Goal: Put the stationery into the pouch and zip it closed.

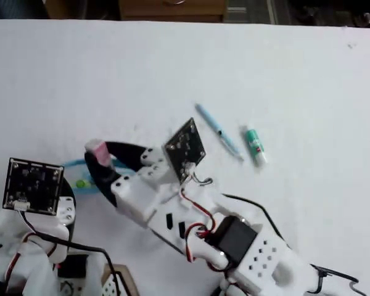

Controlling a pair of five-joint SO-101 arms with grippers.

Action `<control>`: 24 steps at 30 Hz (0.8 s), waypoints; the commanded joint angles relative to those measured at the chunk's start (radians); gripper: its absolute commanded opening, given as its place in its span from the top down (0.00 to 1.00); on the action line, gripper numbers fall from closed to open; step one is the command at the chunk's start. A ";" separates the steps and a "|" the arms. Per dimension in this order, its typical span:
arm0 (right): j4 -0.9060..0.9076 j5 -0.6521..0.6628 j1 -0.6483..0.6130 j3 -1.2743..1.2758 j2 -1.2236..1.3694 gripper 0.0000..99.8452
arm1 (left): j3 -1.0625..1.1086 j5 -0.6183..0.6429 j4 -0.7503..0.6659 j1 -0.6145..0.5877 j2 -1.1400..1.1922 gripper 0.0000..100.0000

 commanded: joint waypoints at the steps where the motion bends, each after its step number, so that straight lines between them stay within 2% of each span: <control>1: -0.094 0.017 0.076 -0.006 0.004 0.98 | 0.037 0.005 0.003 -0.005 0.012 0.98; 5: -0.093 0.017 0.108 0.021 0.004 0.98 | 0.028 0.005 0.005 -0.005 0.061 0.98; 14: -0.051 0.117 0.065 0.104 0.002 0.98 | -0.044 0.005 0.009 -0.005 0.188 0.98; 16: -0.050 0.129 0.065 0.109 0.002 0.92 | -0.041 0.005 0.009 -0.005 0.188 0.98; 21: -0.048 0.150 0.065 0.107 -0.004 0.70 | -0.040 0.005 0.011 -0.005 0.188 0.98; 24: 0.002 0.160 0.068 0.066 -0.005 0.67 | -0.040 0.005 0.011 -0.005 0.188 0.98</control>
